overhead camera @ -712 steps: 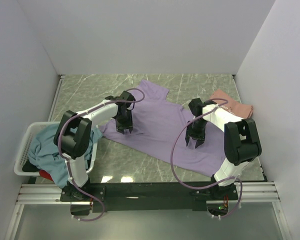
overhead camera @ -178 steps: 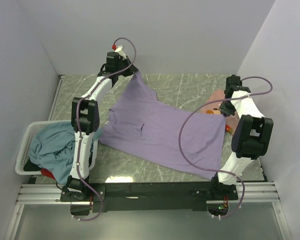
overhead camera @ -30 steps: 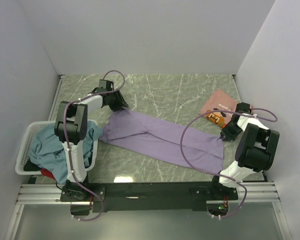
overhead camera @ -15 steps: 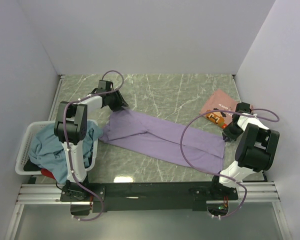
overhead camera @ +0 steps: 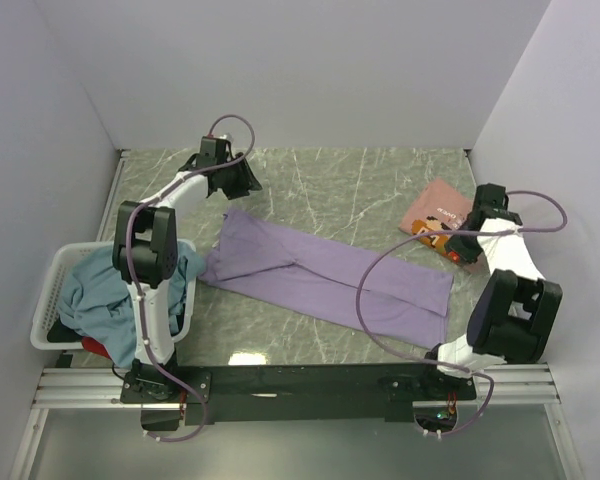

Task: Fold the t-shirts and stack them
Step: Fold the tshirt

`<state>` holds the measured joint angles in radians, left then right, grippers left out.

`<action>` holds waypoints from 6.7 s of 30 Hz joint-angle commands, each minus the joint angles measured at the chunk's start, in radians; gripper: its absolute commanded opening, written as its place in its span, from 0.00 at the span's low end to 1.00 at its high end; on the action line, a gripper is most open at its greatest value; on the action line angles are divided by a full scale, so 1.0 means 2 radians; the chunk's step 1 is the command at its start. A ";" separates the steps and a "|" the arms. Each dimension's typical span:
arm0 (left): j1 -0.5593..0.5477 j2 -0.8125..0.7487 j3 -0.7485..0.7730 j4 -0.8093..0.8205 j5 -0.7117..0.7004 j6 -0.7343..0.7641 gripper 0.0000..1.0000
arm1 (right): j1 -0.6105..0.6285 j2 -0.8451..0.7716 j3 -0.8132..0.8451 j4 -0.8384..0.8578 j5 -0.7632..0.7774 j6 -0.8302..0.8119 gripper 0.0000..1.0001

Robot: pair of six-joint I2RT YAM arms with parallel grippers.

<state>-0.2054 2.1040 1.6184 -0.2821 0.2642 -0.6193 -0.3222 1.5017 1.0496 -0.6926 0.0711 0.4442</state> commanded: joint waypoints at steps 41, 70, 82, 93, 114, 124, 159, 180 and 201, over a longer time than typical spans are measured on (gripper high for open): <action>-0.005 0.097 0.067 -0.086 -0.017 0.072 0.54 | 0.165 0.081 -0.033 0.009 -0.034 0.076 0.35; -0.141 0.069 0.135 -0.166 -0.131 0.090 0.41 | 0.168 0.015 -0.018 0.009 -0.108 0.047 0.34; -0.157 0.078 0.133 -0.173 -0.167 0.094 0.37 | 0.168 0.022 -0.017 0.010 -0.114 0.036 0.34; -0.160 0.083 0.127 -0.180 -0.179 0.102 0.36 | 0.169 0.018 -0.026 0.012 -0.112 0.042 0.34; -0.168 0.072 0.105 -0.170 -0.174 0.100 0.30 | 0.168 0.015 -0.028 0.010 -0.110 0.041 0.34; -0.178 0.053 0.091 -0.165 -0.177 0.092 0.24 | 0.168 0.014 -0.035 0.012 -0.110 0.036 0.34; -0.193 -0.073 -0.041 -0.144 -0.181 0.050 0.00 | 0.168 0.023 -0.045 0.023 -0.122 0.036 0.34; -0.222 -0.129 -0.131 -0.142 -0.161 -0.004 0.33 | 0.169 0.020 -0.062 0.027 -0.127 0.027 0.34; -0.104 -0.183 -0.153 -0.122 -0.098 -0.034 0.42 | 0.268 0.009 0.026 0.003 -0.085 0.017 0.34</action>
<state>-0.4767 1.7561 1.2884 -0.5602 0.0364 -0.6895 0.1650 1.5654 1.0489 -0.6868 -0.1123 0.4812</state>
